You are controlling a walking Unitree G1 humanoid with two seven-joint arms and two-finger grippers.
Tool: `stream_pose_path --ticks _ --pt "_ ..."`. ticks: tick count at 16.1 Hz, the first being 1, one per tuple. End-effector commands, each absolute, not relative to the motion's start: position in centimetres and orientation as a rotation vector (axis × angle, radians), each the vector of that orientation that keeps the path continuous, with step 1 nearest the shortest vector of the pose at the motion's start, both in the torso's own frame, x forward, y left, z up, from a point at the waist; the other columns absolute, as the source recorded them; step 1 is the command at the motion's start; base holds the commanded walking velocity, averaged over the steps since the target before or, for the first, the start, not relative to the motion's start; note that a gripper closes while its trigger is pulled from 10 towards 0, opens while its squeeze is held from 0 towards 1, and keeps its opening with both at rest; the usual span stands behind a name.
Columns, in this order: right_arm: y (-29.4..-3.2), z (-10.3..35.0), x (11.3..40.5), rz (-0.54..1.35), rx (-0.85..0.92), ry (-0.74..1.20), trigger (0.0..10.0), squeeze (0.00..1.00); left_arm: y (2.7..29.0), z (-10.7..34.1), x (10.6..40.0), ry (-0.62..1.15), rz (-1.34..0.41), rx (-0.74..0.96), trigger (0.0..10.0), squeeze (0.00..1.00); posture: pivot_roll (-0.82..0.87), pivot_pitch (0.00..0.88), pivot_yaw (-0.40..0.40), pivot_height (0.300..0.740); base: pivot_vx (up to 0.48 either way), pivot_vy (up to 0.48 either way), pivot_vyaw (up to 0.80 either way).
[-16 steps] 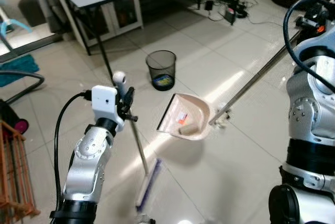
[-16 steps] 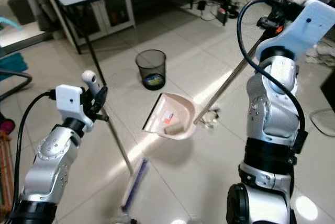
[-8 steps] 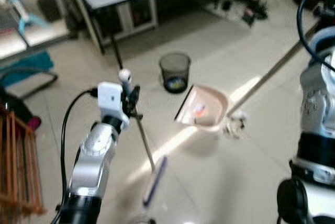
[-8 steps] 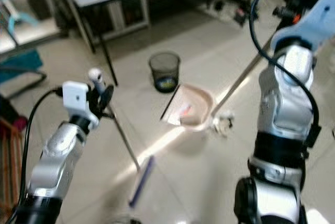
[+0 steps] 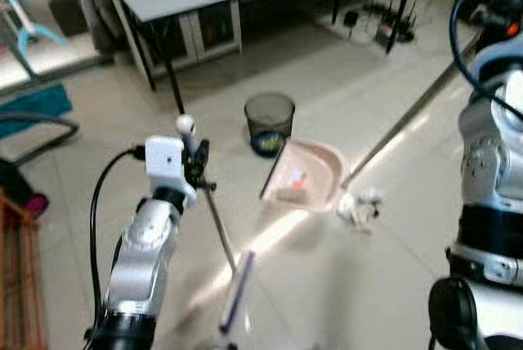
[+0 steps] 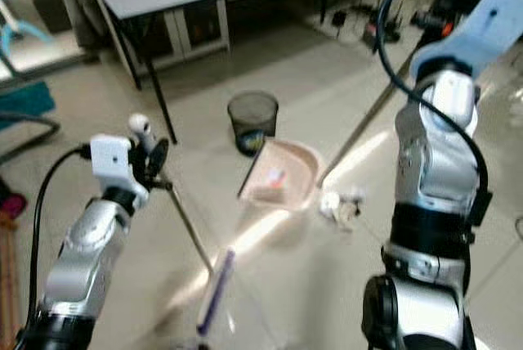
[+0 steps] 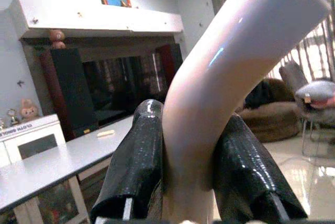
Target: Sweep floor
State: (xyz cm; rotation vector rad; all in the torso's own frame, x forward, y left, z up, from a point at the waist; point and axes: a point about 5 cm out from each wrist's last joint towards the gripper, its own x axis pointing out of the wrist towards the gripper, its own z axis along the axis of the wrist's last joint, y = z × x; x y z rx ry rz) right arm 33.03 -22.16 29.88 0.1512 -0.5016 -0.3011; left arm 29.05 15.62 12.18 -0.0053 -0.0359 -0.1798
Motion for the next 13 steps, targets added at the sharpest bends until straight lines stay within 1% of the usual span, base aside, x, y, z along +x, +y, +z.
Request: stream_pose_path --ticks 1,9,11,13 --pt "-21.05 31.27 32.81 -0.246 0.197 -0.569 10.0 0.0 16.36 13.13 29.24 -0.075 -0.163 0.03 10.0 0.0 -0.06 0.065 0.037 0.74 0.401 0.0 0.0" --pt "-21.04 31.31 32.87 -0.238 0.237 -0.58 10.0 0.0 16.06 13.34 29.38 -0.083 -0.171 0.036 10.0 0.0 -0.05 0.072 0.031 0.74 0.407 0.0 0.0" --pt "-21.24 31.39 32.91 -0.241 0.263 -0.585 10.0 0.0 16.09 13.26 29.28 -0.081 -0.167 0.036 10.0 0.0 -0.05 0.073 0.033 0.74 0.405 0.0 -0.8" --pt "-21.32 31.44 32.98 -0.237 0.269 -0.59 10.0 0.0 16.16 13.34 29.35 -0.083 -0.165 0.038 10.0 0.0 -0.05 0.076 0.033 0.74 0.407 0.0 0.0"
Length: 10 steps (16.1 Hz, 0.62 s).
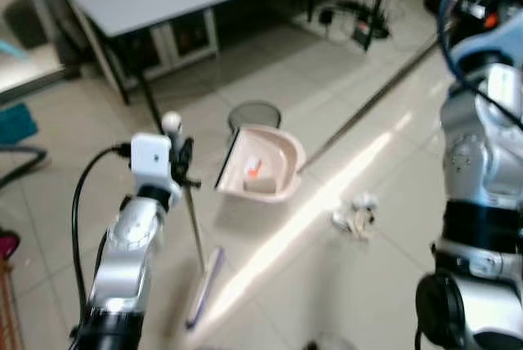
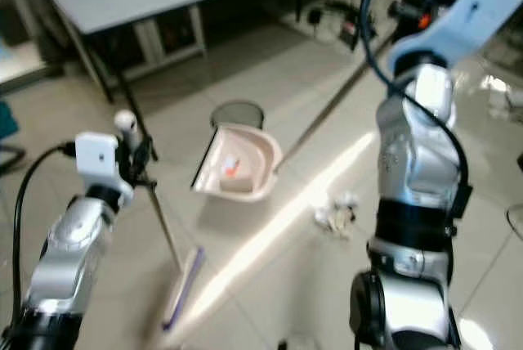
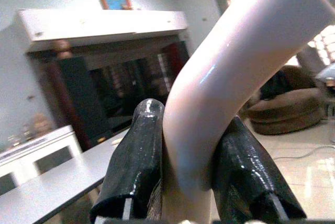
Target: Sweep floor
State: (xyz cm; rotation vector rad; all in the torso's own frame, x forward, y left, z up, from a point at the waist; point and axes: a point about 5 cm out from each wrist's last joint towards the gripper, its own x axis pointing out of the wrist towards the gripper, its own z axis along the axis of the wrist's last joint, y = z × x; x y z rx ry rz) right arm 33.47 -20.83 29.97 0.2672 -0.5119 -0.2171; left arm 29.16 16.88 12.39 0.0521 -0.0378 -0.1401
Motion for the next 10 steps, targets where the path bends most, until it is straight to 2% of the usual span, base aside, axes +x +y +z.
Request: stream_pose_path --ticks 1,10 --pt "-21.33 31.41 33.01 -0.236 0.268 -0.589 10.0 0.0 16.18 13.36 29.37 -0.083 -0.165 0.038 10.0 0.0 -0.05 0.075 0.033 0.74 0.405 0.0 0.0" --pt "-20.5 30.82 33.0 -0.207 0.29 -0.58 10.0 0.0 16.5 13.25 29.11 -0.079 -0.155 0.037 10.0 0.0 -0.04 0.083 0.032 0.74 0.407 0.0 0.0"
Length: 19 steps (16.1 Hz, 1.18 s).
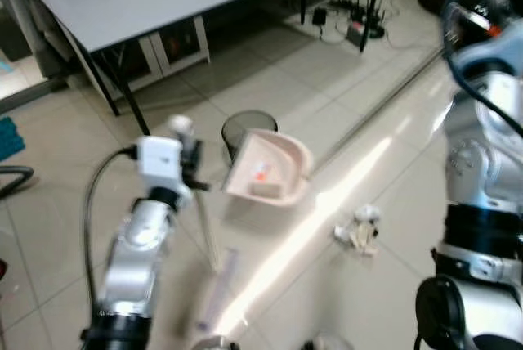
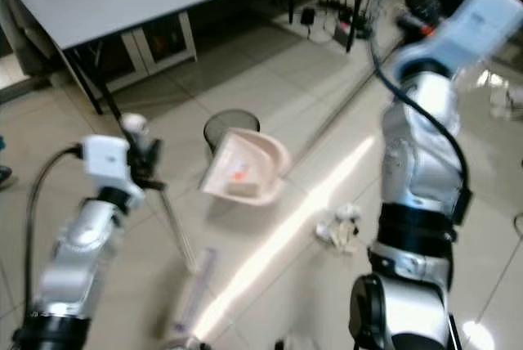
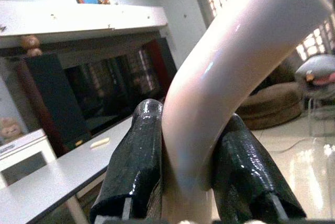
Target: Sweep floor
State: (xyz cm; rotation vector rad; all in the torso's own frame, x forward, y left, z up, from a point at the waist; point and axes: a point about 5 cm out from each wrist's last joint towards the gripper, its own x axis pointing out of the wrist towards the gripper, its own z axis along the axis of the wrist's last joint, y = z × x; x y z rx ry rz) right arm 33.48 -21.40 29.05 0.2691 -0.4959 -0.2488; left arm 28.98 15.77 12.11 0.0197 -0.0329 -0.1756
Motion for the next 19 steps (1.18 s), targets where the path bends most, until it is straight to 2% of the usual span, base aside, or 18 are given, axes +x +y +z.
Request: stream_pose_path --ticks 1,7,11,19 --pt "-20.46 30.72 32.91 -0.21 0.291 -0.581 10.0 0.0 16.51 13.16 29.0 -0.075 -0.157 0.037 10.0 0.0 -0.04 0.083 0.034 0.74 0.409 0.0 0.0" --pt "-20.58 30.74 32.68 -0.214 0.28 -0.591 10.0 0.0 16.43 12.9 28.84 -0.066 -0.165 0.043 10.0 0.0 -0.04 0.088 0.039 0.74 0.407 0.0 0.0" --pt "-20.66 30.68 32.69 -0.21 0.271 -0.589 10.0 0.0 16.42 12.79 28.73 -0.062 -0.168 0.045 10.0 0.0 -0.04 0.091 0.038 0.74 0.404 0.0 -0.63" --pt "-20.27 30.85 32.95 -0.18 0.265 -0.603 10.0 0.0 17.03 12.78 28.02 -0.064 -0.136 0.047 10.0 0.0 -0.03 0.1 0.013 0.74 0.405 0.0 0.0"
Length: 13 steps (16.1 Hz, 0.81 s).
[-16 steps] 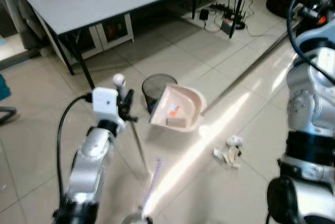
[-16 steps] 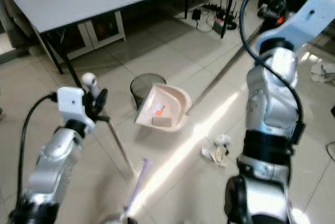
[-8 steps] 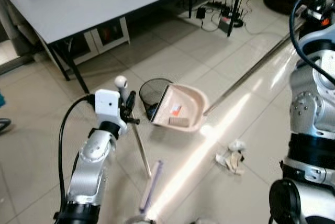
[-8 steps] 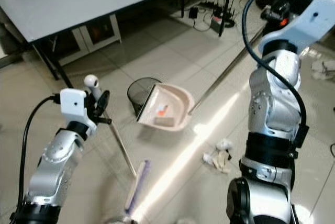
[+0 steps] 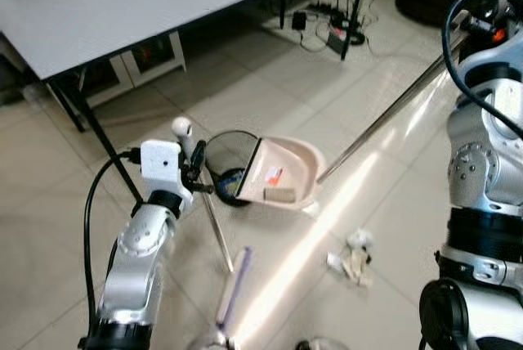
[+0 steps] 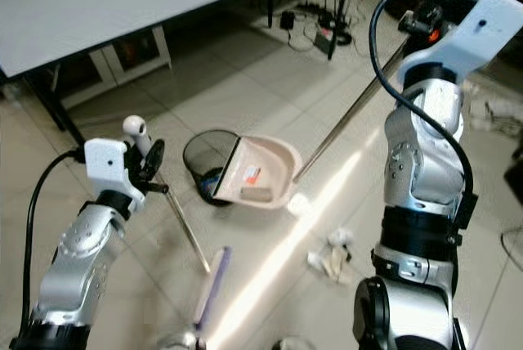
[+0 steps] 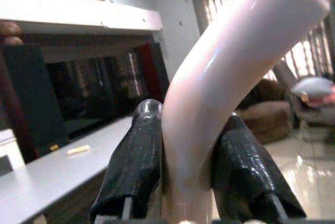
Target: Sweep floor
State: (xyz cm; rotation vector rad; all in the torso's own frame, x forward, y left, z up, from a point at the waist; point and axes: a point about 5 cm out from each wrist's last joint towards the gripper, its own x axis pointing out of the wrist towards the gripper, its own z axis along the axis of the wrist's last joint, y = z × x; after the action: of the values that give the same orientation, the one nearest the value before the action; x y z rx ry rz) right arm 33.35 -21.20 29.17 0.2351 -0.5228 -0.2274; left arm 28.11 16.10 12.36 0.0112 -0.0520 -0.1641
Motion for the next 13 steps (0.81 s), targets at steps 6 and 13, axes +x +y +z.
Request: stream_pose_path --ticks 6,13 --pt "-20.3 30.8 32.8 -0.194 0.256 -0.611 10.0 0.0 16.7 12.9 28.1 -0.065 -0.168 0.055 10.0 0.0 -0.03 0.087 0.028 0.74 0.406 0.0 0.0" --pt "-21.6 30.8 32.3 -0.264 0.256 -0.64 10.0 0.0 16.4 13.0 28.6 -0.064 -0.194 0.069 10.0 0.0 -0.03 0.081 0.05 0.74 0.406 0.0 0.0"
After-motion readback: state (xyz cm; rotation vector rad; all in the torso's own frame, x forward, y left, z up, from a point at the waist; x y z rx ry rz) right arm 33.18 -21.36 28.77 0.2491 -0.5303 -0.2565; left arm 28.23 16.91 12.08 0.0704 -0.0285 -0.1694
